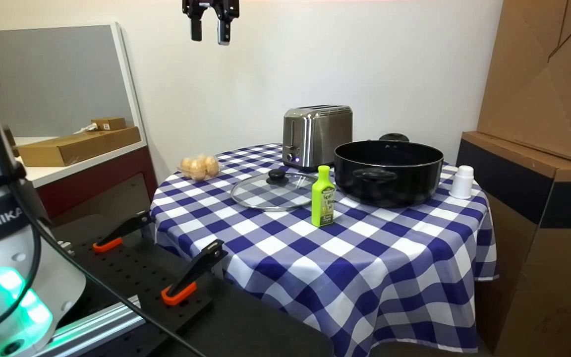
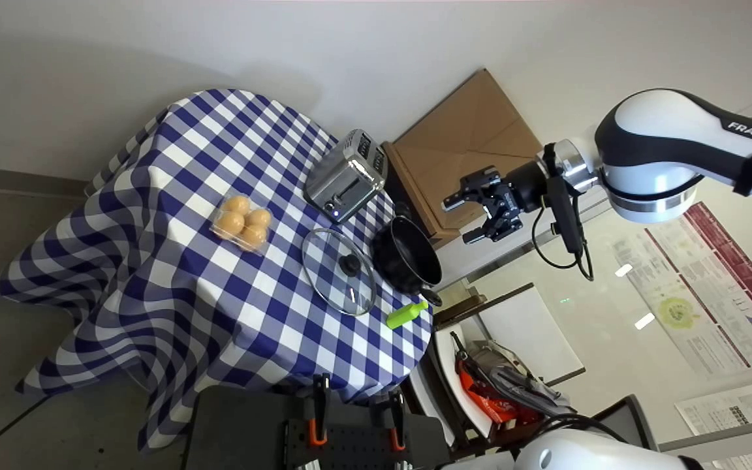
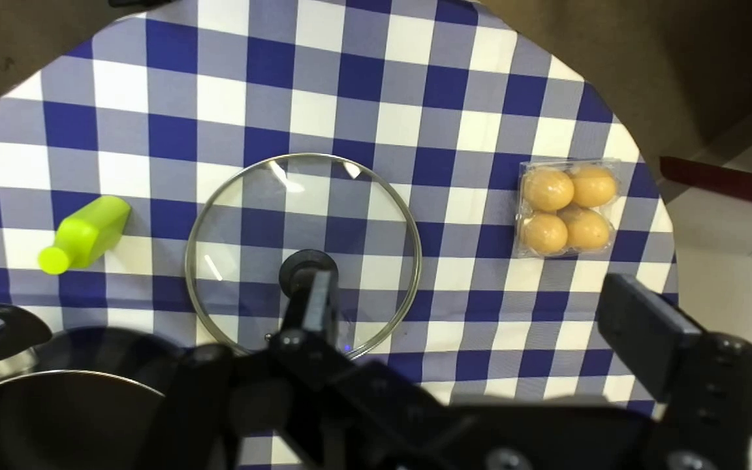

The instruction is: Push the lever of the toaster down

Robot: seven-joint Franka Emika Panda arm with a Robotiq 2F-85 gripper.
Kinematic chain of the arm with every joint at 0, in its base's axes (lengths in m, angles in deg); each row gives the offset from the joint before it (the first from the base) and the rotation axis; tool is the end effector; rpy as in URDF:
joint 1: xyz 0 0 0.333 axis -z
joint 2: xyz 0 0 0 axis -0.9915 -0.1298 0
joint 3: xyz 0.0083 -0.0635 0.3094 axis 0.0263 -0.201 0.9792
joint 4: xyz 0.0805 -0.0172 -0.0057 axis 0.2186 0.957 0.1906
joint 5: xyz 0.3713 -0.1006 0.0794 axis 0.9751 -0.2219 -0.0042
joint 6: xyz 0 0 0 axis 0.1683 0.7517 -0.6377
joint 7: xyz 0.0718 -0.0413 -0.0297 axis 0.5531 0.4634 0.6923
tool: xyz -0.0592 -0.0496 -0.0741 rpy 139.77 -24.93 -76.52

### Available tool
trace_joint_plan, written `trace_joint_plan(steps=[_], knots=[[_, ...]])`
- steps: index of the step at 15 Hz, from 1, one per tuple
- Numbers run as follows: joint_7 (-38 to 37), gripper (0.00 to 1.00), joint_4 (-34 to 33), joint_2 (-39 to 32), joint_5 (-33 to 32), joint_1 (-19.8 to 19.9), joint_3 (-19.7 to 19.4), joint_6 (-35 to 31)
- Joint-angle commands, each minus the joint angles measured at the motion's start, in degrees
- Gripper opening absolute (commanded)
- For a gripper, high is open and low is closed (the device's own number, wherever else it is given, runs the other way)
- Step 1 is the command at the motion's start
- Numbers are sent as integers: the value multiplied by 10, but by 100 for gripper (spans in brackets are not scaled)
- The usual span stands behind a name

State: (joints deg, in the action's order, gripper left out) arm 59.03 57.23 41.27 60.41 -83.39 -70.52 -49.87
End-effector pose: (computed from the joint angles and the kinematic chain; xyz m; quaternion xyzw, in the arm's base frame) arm 0.3892 0.0131 0.4629 -0.9943 0.0710 0.0009 0.0801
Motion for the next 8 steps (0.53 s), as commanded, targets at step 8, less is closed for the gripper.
trace_joint_plan(steps=[8], knots=[[-9, 60, 6, -22, -29, 14, 11, -47]])
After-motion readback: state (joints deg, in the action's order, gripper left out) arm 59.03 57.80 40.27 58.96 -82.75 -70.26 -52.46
